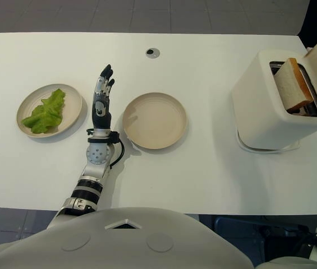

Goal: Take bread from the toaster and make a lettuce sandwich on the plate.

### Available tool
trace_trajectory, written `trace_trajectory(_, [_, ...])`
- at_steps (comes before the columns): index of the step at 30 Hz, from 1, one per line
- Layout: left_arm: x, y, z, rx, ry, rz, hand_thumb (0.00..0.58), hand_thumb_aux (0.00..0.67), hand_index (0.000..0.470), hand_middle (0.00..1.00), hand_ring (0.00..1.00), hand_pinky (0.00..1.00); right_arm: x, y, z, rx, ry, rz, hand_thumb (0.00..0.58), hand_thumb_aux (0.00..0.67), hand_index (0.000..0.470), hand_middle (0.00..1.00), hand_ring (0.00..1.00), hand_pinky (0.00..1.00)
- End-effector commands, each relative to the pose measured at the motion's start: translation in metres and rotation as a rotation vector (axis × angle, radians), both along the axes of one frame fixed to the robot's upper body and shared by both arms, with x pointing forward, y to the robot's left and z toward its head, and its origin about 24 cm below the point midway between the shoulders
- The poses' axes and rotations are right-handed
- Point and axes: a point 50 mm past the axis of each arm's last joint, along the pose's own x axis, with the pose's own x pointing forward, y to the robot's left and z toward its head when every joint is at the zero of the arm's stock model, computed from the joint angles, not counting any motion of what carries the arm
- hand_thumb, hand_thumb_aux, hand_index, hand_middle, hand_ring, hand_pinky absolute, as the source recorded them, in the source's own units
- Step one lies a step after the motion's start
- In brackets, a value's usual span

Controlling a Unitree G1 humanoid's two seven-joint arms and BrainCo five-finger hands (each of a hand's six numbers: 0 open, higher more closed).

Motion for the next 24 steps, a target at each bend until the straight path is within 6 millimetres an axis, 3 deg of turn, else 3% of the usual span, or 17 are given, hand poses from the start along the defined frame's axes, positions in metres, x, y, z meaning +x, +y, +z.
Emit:
trace_trajectory(1, [-0.010,0.004,-0.022,0.006,0.104,0.024,0.000,0.000,0.000,0.00,0.00,0.00,-0.002,0.045,0.012,0.037,-0.085,0.317,0.580,0.670,0.470,1.00,1.00,1.00])
trace_trajectory(3, [-0.010,0.005,-0.022,0.005,0.103,0.027,0.000,0.000,0.000,0.00,0.00,0.00,0.007,0.068,0.002,0.178,0.031,0.545,0.580,0.670,0.470,1.00,1.00,1.00])
trace_trajectory(6, [-0.008,0.003,-0.021,0.002,0.101,0.023,0.000,0.000,0.000,0.00,0.00,0.00,0.019,0.106,-0.035,0.445,0.344,0.871,0.580,0.670,0.470,1.00,1.00,1.00])
trace_trajectory(8, [-0.007,0.003,-0.020,0.002,0.097,0.026,0.000,0.000,0.000,0.00,0.00,0.00,0.028,0.128,-0.067,0.548,0.581,0.981,0.580,0.670,0.470,1.00,1.00,1.00])
trace_trajectory(11, [-0.003,0.006,-0.017,-0.006,0.087,0.050,0.000,0.000,0.000,0.00,0.00,0.00,0.046,0.143,-0.105,0.624,0.839,1.038,0.580,0.670,0.470,1.00,1.00,1.00])
trace_trajectory(17, [0.003,0.004,-0.017,0.005,0.087,0.044,0.000,0.000,0.000,0.00,0.00,0.00,0.085,0.156,-0.149,0.517,1.155,0.995,0.580,0.670,0.470,1.00,1.00,1.00])
trace_trajectory(24, [0.009,-0.008,-0.017,0.045,0.086,-0.033,0.000,0.000,0.000,0.00,0.00,0.00,0.074,0.193,-0.169,0.327,1.350,1.098,0.580,0.670,0.470,1.00,1.00,1.00])
